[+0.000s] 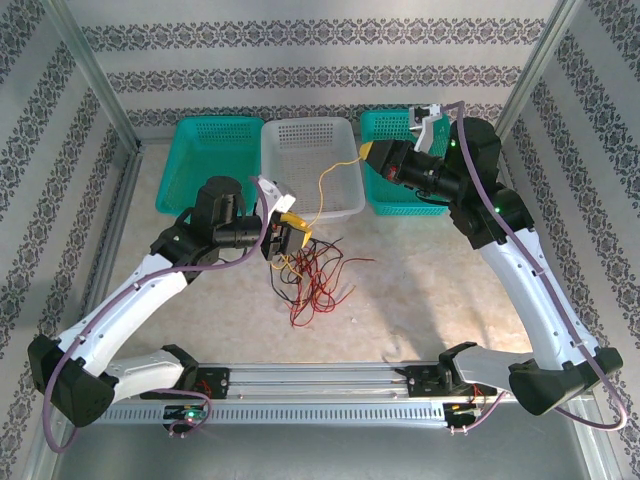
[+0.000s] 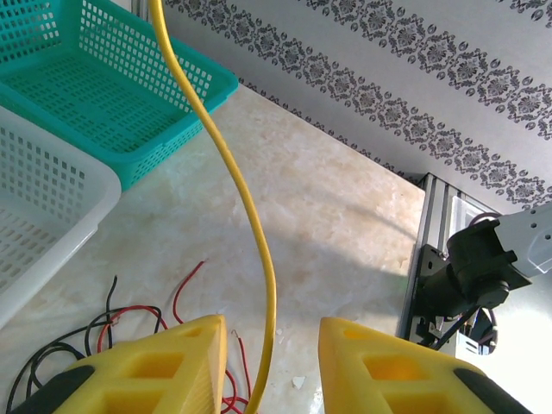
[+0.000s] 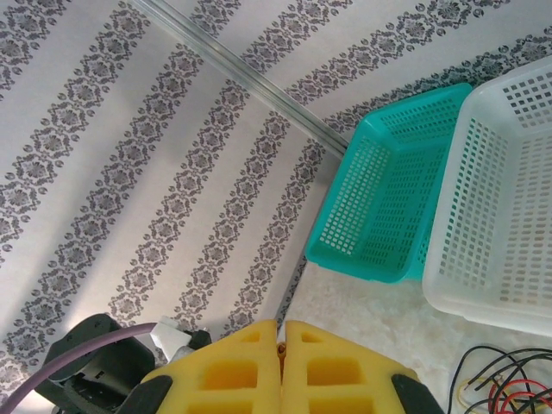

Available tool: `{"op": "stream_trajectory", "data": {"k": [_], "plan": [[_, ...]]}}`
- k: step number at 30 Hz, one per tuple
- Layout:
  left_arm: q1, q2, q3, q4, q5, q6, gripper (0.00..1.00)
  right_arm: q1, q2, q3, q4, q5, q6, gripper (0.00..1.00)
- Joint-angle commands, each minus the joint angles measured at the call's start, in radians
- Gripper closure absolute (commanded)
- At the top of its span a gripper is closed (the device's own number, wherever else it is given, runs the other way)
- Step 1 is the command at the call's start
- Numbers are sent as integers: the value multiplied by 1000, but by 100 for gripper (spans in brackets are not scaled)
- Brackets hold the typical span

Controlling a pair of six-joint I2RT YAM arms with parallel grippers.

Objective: Untangle the cables

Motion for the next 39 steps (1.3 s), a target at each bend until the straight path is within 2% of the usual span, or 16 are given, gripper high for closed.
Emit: {"op": "stream_trajectory", "data": {"k": [1, 9, 12, 15, 25, 26, 28, 30, 35, 39], "plan": [[4, -20, -22, 63, -3, -16, 68, 15, -6, 5, 62, -25, 21, 100], [4, -25, -48, 105, -45, -5, 70, 15, -18, -15, 77, -35, 30, 100], [5, -26, -52, 109, -64, 10, 63, 15, -23, -22, 84, -38, 30, 100], [5, -27, -57, 117, -75, 21, 63, 15, -28, -36, 94, -37, 36, 100], [3, -42, -107, 200, -100, 17, 92, 15, -29, -57, 115, -40, 46, 100], [4, -44, -114, 208, -106, 16, 98, 15, -29, -57, 115, -40, 45, 100], [5, -51, -123, 226, -122, 13, 100, 15, -29, -58, 116, -38, 47, 100], [6, -58, -129, 235, -141, 13, 100, 15, -33, -65, 113, -27, 44, 94], [45, -72, -124, 239, -238, -8, 100, -7, -72, -95, -24, 149, -11, 54], [168, -44, -80, 272, -323, -121, 100, -34, -139, -205, -72, 253, -25, 47]]}}
